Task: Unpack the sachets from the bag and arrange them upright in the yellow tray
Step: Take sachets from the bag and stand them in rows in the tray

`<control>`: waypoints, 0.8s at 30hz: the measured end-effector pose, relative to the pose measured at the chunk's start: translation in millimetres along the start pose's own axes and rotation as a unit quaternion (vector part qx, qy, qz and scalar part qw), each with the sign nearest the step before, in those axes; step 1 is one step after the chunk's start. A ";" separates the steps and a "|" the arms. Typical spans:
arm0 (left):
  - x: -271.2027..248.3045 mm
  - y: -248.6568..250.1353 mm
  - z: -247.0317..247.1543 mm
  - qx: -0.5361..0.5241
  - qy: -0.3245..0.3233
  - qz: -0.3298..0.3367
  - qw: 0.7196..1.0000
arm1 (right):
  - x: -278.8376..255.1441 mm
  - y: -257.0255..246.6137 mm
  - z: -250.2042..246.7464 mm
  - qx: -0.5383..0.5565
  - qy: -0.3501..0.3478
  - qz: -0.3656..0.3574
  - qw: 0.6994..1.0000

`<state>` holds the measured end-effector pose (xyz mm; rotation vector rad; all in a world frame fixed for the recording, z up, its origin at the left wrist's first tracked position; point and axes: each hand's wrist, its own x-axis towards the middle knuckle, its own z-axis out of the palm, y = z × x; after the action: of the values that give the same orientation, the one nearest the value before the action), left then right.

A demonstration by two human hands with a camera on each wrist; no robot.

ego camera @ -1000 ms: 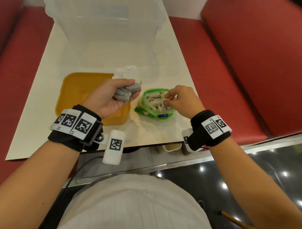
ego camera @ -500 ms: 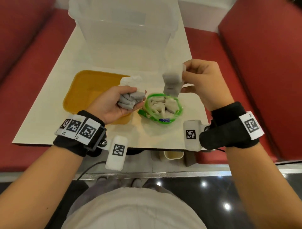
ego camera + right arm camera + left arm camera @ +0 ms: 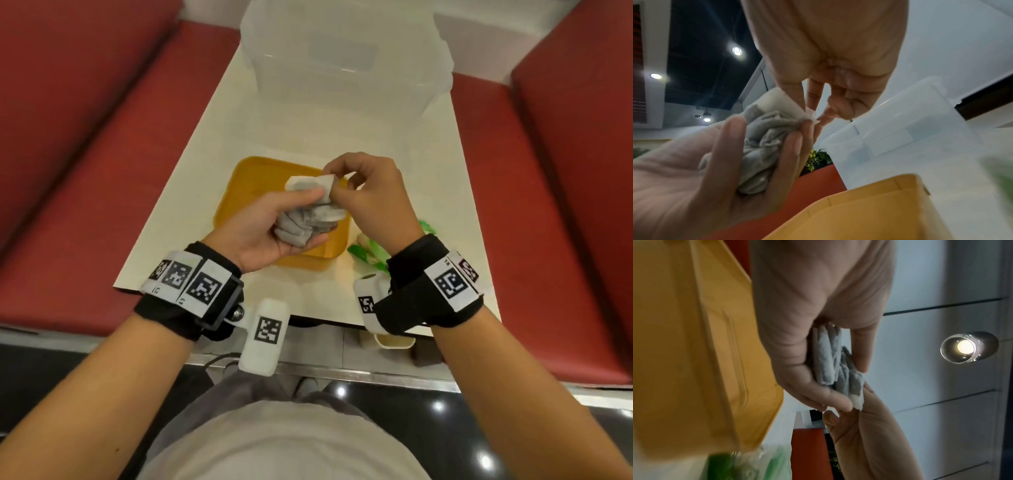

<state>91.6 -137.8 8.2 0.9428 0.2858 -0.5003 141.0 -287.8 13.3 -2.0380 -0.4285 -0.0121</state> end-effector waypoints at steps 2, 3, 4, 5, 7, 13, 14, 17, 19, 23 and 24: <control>-2.6 8.2 -10.6 0.027 0.005 0.018 0.999 | 6.4 -7.5 8.8 0.040 -0.008 -0.002 0.999; -3.7 12.4 -15.6 0.034 0.004 0.025 0.999 | 9.3 -11.3 12.5 0.065 -0.006 -0.002 0.998; -4.5 16.6 -20.5 0.040 0.001 0.029 0.999 | 11.9 -15.1 16.3 0.087 -0.001 0.001 0.996; -5.2 20.1 -24.2 0.045 -0.004 0.033 0.998 | 13.9 -19.1 20.0 0.106 0.006 0.009 0.994; -4.7 25.3 -30.5 0.062 -0.010 0.038 0.997 | 16.7 -24.8 27.5 0.133 0.020 0.030 0.991; -1.0 36.4 -43.8 0.076 -0.015 0.015 0.997 | 24.0 -31.2 34.3 0.238 0.081 0.129 0.959; -0.8 37.6 -46.1 0.077 -0.010 0.011 0.997 | 25.2 -33.0 32.3 0.258 0.098 0.137 0.951; 0.6 40.1 -54.3 0.075 0.003 0.010 0.997 | 26.8 -40.6 20.6 0.250 0.127 0.109 0.954; -1.6 43.1 -57.4 0.080 0.006 0.008 0.997 | 26.1 -47.5 10.4 0.207 0.090 0.076 0.971; -7.9 47.2 -58.7 0.113 0.001 0.010 0.994 | 27.3 -68.3 0.4 0.046 -0.093 0.066 0.992; -9.4 47.9 -59.2 0.110 -0.003 0.011 0.994 | 29.1 -71.7 1.9 -0.017 -0.136 0.073 0.988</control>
<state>107.6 -62.9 12.6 1.1578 0.2167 -0.5220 146.1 -247.0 78.9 -2.1082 -0.4488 0.3543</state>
